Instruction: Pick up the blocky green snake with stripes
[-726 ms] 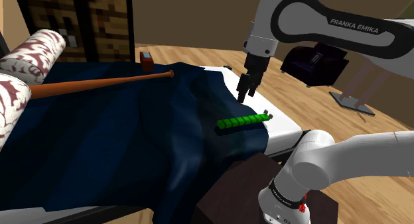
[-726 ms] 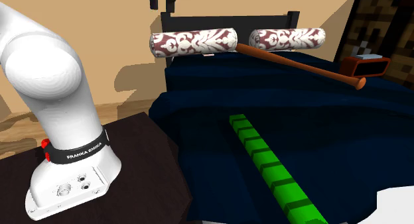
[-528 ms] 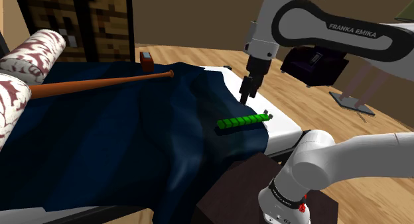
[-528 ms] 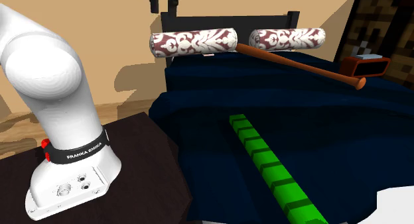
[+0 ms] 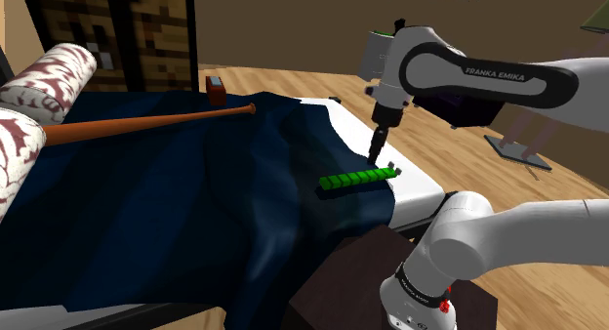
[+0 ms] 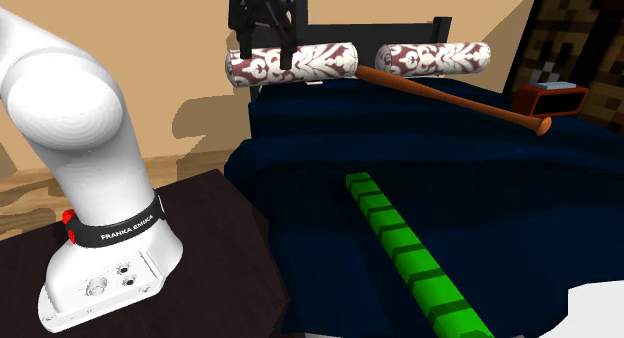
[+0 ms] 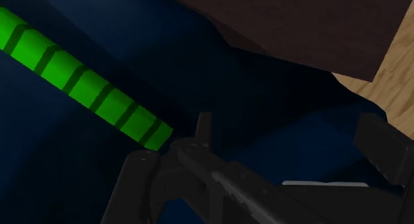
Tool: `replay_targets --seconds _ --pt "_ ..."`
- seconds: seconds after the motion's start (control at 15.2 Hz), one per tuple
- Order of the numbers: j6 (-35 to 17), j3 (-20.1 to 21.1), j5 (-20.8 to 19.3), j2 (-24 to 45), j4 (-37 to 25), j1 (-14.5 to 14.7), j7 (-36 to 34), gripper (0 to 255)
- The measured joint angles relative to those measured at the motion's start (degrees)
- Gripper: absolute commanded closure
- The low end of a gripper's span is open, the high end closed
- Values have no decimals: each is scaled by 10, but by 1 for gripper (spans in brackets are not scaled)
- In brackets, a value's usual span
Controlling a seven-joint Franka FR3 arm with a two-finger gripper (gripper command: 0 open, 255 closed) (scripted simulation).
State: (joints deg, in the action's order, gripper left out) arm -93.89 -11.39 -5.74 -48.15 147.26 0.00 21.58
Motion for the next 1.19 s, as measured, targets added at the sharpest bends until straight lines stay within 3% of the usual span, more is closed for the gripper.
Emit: replay_targets --seconds 0.59,0.92,1.19 --pt "-112 -150 -110 65 38 -6 225 0" --pt "-195 -241 -141 161 16 17 352 0" --pt "-263 -314 -134 251 -13 53 459 0"
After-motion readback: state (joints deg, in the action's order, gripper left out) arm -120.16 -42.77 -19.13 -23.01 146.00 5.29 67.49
